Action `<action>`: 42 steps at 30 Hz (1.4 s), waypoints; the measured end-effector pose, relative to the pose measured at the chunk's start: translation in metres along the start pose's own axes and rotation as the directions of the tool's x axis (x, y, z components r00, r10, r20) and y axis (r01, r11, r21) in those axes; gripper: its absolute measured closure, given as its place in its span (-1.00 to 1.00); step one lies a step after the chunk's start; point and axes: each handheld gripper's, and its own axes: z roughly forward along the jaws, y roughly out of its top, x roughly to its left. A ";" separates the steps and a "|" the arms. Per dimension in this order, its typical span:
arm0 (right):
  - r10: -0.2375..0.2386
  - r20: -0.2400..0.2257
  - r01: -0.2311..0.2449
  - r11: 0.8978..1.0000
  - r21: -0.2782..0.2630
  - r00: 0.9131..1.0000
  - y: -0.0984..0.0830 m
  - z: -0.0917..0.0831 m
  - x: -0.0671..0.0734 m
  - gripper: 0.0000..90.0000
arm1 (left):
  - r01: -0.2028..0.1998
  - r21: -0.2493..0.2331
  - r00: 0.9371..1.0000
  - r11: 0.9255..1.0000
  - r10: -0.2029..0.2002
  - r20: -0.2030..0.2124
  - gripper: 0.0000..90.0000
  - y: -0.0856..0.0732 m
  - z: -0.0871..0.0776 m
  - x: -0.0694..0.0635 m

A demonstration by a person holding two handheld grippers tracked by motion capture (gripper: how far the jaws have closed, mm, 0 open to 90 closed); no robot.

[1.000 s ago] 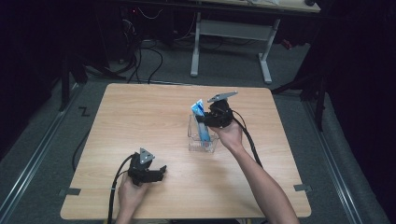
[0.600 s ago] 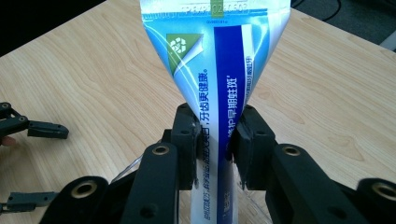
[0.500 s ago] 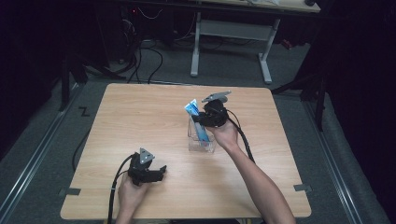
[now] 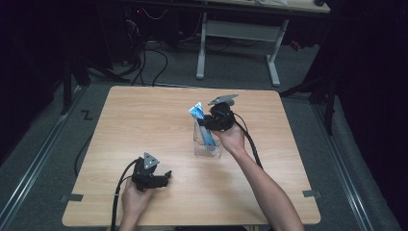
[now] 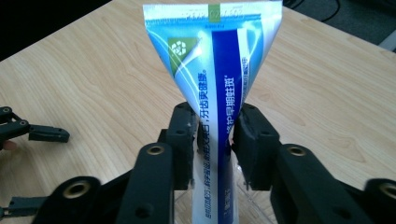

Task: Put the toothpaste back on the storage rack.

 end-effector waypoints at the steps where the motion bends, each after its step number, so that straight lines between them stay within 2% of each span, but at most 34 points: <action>1: 0.000 0.006 0.000 1.000 -0.003 1.000 0.000 -0.001 0.000 0.46 | 0.000 0.000 1.000 1.000 0.000 0.000 -0.57 0.000 0.000 0.000; 4: -0.005 0.030 0.006 1.000 -0.009 1.000 0.000 -0.003 0.001 0.41 | 0.000 0.000 1.000 1.000 0.000 0.000 -0.57 0.000 0.000 0.000; 14: -0.044 0.053 0.045 0.999 -0.022 0.998 0.000 -0.009 0.006 0.25 | 0.000 0.000 1.000 1.000 0.000 0.000 -0.57 0.000 0.000 0.000; 22: -0.027 0.047 0.030 0.998 -0.055 0.999 -0.001 -0.017 0.005 0.17 | 0.001 -0.001 1.000 1.000 -0.001 0.000 -0.57 0.000 0.000 0.000; 27: -0.015 0.061 0.019 0.998 -0.060 0.998 -0.001 -0.022 0.002 0.15 | 0.001 -0.001 1.000 1.000 -0.001 0.000 -0.57 0.000 0.000 0.000; 32: -0.003 0.064 0.009 0.997 -0.080 0.998 -0.003 -0.029 -0.002 0.15 | 0.001 0.000 1.000 1.000 -0.001 0.000 -0.57 0.000 0.000 0.000; 35: -0.009 0.082 0.016 0.996 -0.092 0.997 -0.003 -0.034 -0.004 0.18 | 0.000 0.000 1.000 1.000 0.000 0.000 -0.57 0.000 0.000 0.000; 38: 0.005 0.090 0.005 0.994 -0.106 0.996 -0.004 -0.038 -0.007 0.20 | 0.000 0.000 1.000 1.000 0.000 0.000 -0.57 0.000 0.000 0.000; 42: 0.006 0.099 0.005 0.995 -0.103 0.995 -0.006 -0.042 -0.009 0.21 | 0.000 0.000 1.000 1.000 0.000 0.000 -0.57 0.000 0.000 0.000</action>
